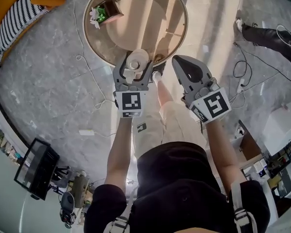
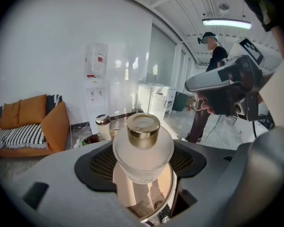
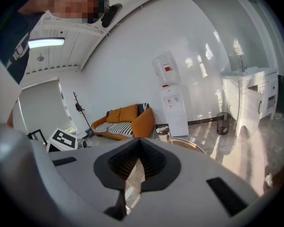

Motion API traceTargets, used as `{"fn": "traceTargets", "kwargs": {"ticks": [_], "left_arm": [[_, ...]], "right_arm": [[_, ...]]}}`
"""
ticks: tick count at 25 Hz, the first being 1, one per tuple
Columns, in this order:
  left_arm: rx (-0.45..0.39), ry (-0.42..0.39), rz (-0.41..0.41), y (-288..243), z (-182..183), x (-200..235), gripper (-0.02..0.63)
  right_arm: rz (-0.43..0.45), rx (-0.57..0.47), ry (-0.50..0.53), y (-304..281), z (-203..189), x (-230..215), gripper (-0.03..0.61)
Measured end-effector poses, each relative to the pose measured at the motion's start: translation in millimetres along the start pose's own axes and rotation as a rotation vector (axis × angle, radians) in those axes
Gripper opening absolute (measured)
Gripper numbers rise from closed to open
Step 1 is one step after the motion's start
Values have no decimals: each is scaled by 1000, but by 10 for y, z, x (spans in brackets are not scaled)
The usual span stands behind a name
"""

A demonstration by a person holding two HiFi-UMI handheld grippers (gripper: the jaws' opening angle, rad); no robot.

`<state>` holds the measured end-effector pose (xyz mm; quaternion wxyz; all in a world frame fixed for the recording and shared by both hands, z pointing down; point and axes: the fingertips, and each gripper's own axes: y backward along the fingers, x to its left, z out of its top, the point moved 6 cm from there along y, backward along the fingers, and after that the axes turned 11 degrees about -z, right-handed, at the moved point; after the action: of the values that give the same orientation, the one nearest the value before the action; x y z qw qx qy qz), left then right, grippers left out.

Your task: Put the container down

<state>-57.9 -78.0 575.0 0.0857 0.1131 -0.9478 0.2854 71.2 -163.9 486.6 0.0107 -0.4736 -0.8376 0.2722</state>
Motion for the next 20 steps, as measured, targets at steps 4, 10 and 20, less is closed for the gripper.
{"fn": "traceTargets", "kwargs": {"ticks": [4,10,20], "left_arm": [[20,3,-20,-219,-232,123,342],[46,-18,-38,-591,-518,405,342],[52,-57,-35,-1252,-859,870,342]], "right_arm": [[-20,22,6,-215,-176,-69,3],[-64,49,11,-524,-388,-200,3],[-109,82,-22,-930,-697,-357,3]]}}
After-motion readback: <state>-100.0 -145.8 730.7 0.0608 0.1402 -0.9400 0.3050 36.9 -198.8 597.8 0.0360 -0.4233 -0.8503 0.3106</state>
